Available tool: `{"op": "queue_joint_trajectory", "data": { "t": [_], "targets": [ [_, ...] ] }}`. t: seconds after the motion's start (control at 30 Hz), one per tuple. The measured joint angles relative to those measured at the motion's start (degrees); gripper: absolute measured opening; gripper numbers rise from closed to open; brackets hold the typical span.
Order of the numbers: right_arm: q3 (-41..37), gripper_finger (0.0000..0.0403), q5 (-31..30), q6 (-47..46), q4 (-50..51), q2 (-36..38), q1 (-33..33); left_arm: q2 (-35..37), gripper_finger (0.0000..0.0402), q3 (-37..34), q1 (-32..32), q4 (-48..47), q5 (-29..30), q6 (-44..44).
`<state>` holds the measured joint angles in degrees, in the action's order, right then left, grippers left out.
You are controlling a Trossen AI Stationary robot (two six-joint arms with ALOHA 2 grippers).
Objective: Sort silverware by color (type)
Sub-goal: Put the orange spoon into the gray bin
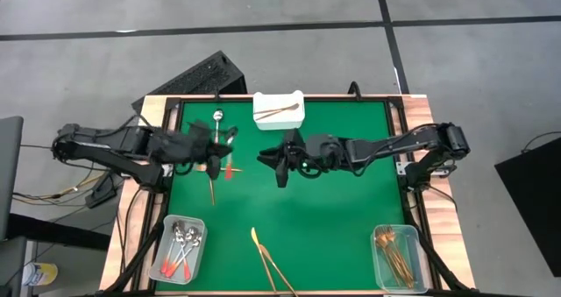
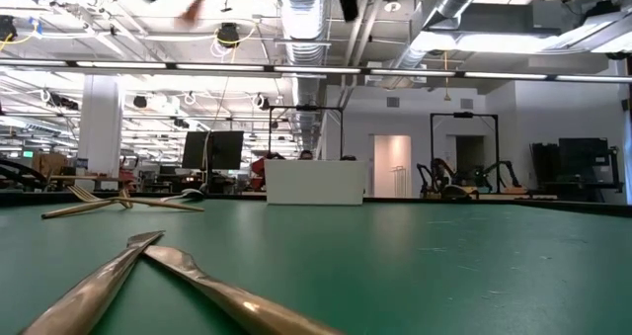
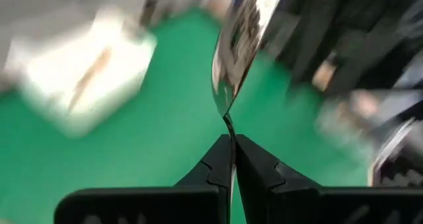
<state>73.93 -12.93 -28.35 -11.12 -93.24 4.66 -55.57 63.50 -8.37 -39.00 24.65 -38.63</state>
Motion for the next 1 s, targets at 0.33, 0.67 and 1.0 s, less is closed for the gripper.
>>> {"op": "queue_joint_trajectory", "data": {
  "t": [0.33, 0.67, 1.0],
  "targets": [
    [0.0, 0.0151, -0.2, -6.8, 16.2, 0.1, 0.0, -3.1, 0.0, 0.0, -20.4, -31.7, -5.2, -49.6],
    [0.0, 0.0147, -0.7, -6.8, 16.7, 0.1, 1.4, -14.8, 0.0, 0.0, -43.8, -36.5, -12.9, -81.2],
    [0.0, 0.0157, 2.3, -6.8, 21.0, 0.0, -0.2, -23.9, 0.0001, 0.0, -45.1, -37.0, -22.4, -82.6]
  ]
}}
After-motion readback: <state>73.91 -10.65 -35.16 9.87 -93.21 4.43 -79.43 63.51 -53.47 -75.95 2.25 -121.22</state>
